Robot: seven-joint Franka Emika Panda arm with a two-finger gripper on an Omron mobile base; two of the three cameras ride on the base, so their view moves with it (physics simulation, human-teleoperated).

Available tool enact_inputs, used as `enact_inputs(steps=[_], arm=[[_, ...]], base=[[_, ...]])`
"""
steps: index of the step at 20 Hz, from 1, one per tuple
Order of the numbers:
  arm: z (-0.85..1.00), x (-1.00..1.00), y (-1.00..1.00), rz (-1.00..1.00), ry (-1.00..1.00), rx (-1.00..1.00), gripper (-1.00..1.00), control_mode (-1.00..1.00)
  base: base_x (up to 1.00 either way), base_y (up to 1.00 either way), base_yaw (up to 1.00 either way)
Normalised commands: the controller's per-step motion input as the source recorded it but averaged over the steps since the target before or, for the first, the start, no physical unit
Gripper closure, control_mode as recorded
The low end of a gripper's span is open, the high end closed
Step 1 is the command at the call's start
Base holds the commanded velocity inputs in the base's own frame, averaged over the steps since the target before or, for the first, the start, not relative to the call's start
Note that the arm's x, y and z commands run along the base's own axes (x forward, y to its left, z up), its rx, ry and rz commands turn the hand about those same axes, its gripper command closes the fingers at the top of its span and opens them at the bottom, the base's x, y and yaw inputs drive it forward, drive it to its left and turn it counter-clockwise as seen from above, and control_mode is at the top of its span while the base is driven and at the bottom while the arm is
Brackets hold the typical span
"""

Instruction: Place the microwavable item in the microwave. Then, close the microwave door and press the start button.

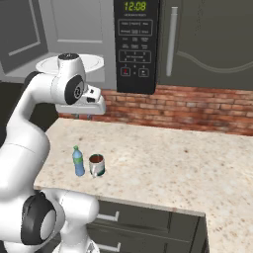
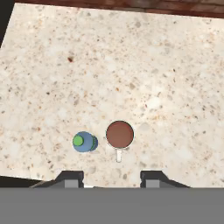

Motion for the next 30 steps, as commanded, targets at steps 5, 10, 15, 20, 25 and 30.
enact_inputs(steps=[5, 10, 15, 20, 25, 30], arm=[[-0.04, -0.4, 0.0, 0.0, -0.02, 0.0, -1.0, -1.0], [-0.63, -1.0, -0.04, -0.08, -0.12, 0.03, -1.0, -1.0], [-0.94, -0.4, 0.05, -0.12, 0.0, -0.02, -1.0, -1.0], [-0.64, 0.0, 0.1, -0.09, 0.02, -0.06, -1.0, -1.0], [-0.25, 0.0, -0.23, 0.0, 0.0, 0.04, -1.0, -1.0], [-0.02, 0.05, -0.44, 0.0, 0.0, 0.09, -1.0, -1.0]], base=[[0.0, 0.0, 0.0], [0.0, 0.0, 0.0], [0.0, 0.0, 0.0], [0.0, 0.0, 0.0], [0.0, 0.0, 0.0], [0.0, 0.0, 0.0]])
